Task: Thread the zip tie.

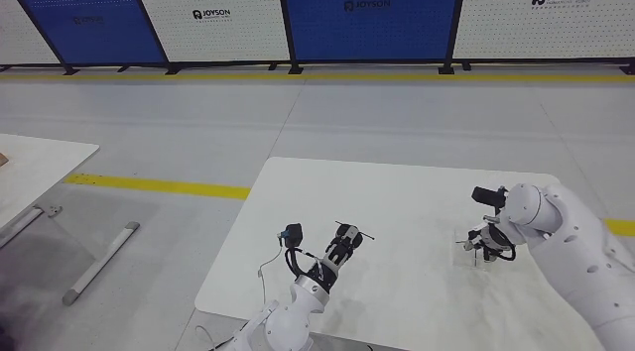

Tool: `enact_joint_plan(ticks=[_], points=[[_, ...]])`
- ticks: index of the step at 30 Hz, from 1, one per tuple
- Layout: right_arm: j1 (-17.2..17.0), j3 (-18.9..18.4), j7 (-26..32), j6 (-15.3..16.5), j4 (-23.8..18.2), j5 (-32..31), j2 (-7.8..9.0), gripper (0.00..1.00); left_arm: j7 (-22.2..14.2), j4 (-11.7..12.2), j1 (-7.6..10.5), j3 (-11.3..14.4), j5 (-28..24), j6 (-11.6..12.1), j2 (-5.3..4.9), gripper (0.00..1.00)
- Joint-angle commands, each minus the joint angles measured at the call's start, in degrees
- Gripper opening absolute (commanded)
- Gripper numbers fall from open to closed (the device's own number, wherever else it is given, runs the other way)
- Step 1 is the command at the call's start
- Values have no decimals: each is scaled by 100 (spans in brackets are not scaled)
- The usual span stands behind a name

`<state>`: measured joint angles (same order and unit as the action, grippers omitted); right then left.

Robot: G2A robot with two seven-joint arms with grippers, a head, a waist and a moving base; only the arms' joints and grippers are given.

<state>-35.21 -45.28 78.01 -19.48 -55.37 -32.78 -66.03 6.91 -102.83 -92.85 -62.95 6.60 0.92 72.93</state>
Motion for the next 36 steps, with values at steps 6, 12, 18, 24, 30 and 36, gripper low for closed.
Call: enact_joint_plan(ticks=[6, 12, 18, 24, 30, 36], points=[[98, 47, -20, 0, 284, -32, -115, 30, 0, 0, 0, 0, 0, 0, 0, 0], [153, 71, -45, 0, 460, -68, -199, 29, 0, 0, 0, 0, 0, 0, 0, 0], [198, 89, -48, 0, 597, -88, -266, 29, 0, 0, 0, 0, 0, 0, 0, 0], [260, 104, -33, 0, 707, -127, -315, 25, 0, 0, 0, 0, 0, 0, 0, 0], [297, 127, -32, 0, 766, -174, -361, 26, 0, 0, 0, 0, 0, 0, 0, 0], [340, 170, -24, 0, 881, -207, -419, 25, 0, 0, 0, 0, 0, 0, 0, 0]])
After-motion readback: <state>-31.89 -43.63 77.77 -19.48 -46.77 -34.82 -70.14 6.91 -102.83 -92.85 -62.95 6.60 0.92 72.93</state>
